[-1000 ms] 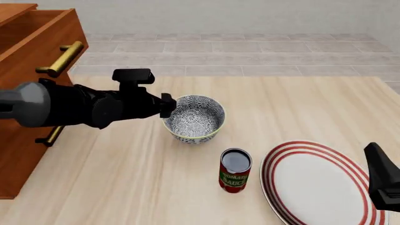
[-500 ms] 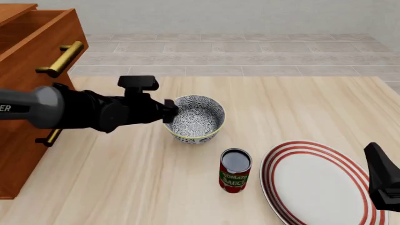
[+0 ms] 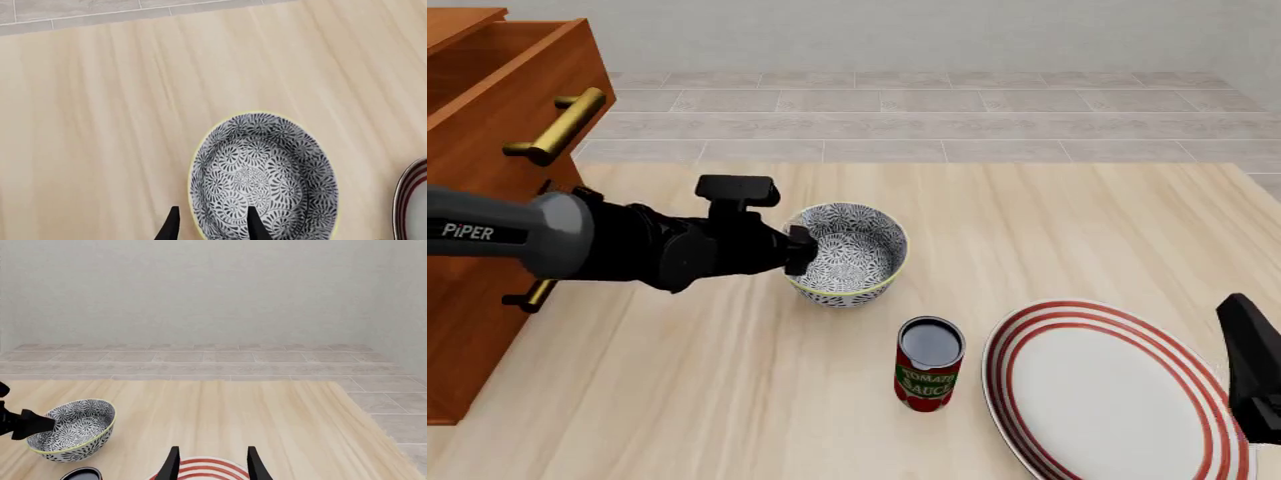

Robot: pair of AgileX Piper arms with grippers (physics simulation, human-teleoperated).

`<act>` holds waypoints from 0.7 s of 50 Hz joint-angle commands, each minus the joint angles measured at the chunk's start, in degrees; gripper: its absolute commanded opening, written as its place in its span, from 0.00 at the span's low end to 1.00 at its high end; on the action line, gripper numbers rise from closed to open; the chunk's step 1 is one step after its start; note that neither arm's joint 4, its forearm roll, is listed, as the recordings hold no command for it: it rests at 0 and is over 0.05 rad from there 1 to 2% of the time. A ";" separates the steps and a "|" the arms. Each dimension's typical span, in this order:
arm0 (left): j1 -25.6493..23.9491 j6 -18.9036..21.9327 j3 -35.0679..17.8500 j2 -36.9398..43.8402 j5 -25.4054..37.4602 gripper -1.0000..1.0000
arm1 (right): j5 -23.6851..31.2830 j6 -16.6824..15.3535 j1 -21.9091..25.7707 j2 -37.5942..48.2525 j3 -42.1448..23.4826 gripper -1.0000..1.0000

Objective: Put the bowl on top of the cabinet.

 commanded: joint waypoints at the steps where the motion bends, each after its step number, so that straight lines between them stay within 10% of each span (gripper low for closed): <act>1: -0.10 -0.01 -0.26 1.54 -0.68 1.00 | 3.27 0.03 0.26 -0.17 -3.12 1.00; 35: 1.65 0.74 -3.24 6.52 -1.35 1.00 | 2.01 0.03 0.23 -0.16 -1.84 1.00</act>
